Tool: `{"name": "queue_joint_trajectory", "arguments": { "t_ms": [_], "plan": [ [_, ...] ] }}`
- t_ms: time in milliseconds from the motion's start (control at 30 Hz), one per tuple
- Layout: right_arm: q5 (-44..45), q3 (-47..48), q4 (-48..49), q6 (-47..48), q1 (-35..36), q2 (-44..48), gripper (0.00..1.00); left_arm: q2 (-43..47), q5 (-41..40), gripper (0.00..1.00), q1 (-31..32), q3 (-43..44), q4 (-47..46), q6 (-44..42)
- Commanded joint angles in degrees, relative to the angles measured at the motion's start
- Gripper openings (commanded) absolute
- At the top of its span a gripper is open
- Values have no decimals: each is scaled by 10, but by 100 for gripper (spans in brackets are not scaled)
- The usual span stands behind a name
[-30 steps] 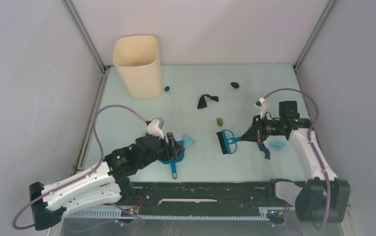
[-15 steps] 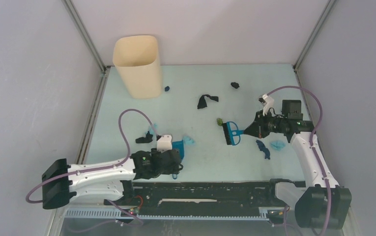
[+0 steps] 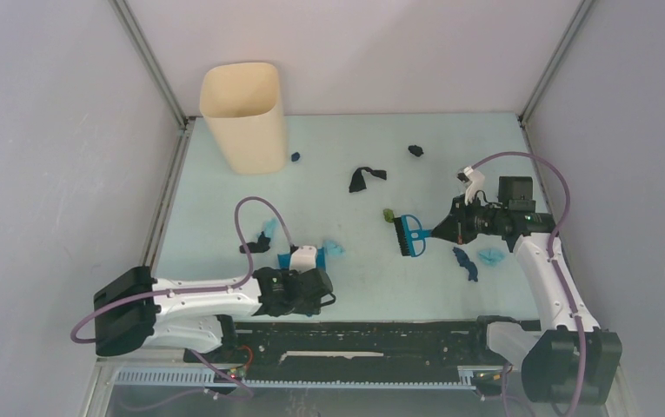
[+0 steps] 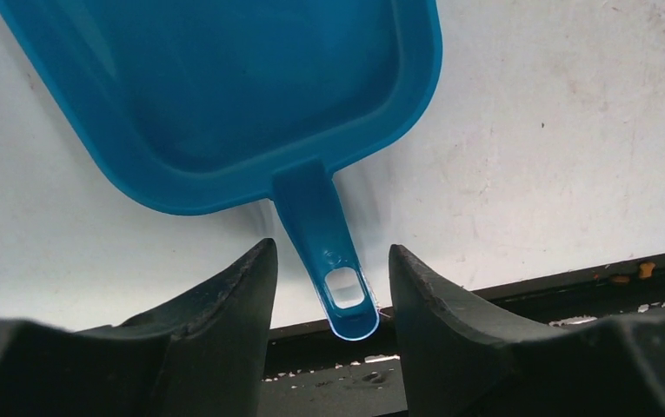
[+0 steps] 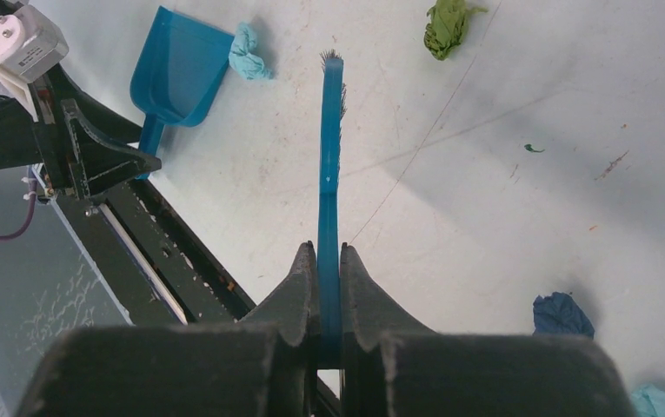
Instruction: Sweep away the paper scraps from the table
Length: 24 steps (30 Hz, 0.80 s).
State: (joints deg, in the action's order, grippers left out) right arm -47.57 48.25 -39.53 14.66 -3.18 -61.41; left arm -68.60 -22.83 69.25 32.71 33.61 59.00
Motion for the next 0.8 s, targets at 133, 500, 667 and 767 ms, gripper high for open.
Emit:
{"name": "queue_joint_trajectory", "arguments": {
  "t_ms": [133, 500, 667, 767],
  "plan": [
    [-3, 0, 7, 8, 4, -3, 0, -1, 11, 47, 3, -9, -5, -15],
    [-16, 0, 4, 12, -2, 0, 0, 52, 0, 23, 11, 53, 115, -68],
    [-16, 0, 2, 12, -7, 1, 0, 51, 40, 21, 15, 71, 151, -119],
    [-20, 1, 4, 9, -17, 4, 0, 57, 58, 20, 33, 72, 152, -145]
  ]
}}
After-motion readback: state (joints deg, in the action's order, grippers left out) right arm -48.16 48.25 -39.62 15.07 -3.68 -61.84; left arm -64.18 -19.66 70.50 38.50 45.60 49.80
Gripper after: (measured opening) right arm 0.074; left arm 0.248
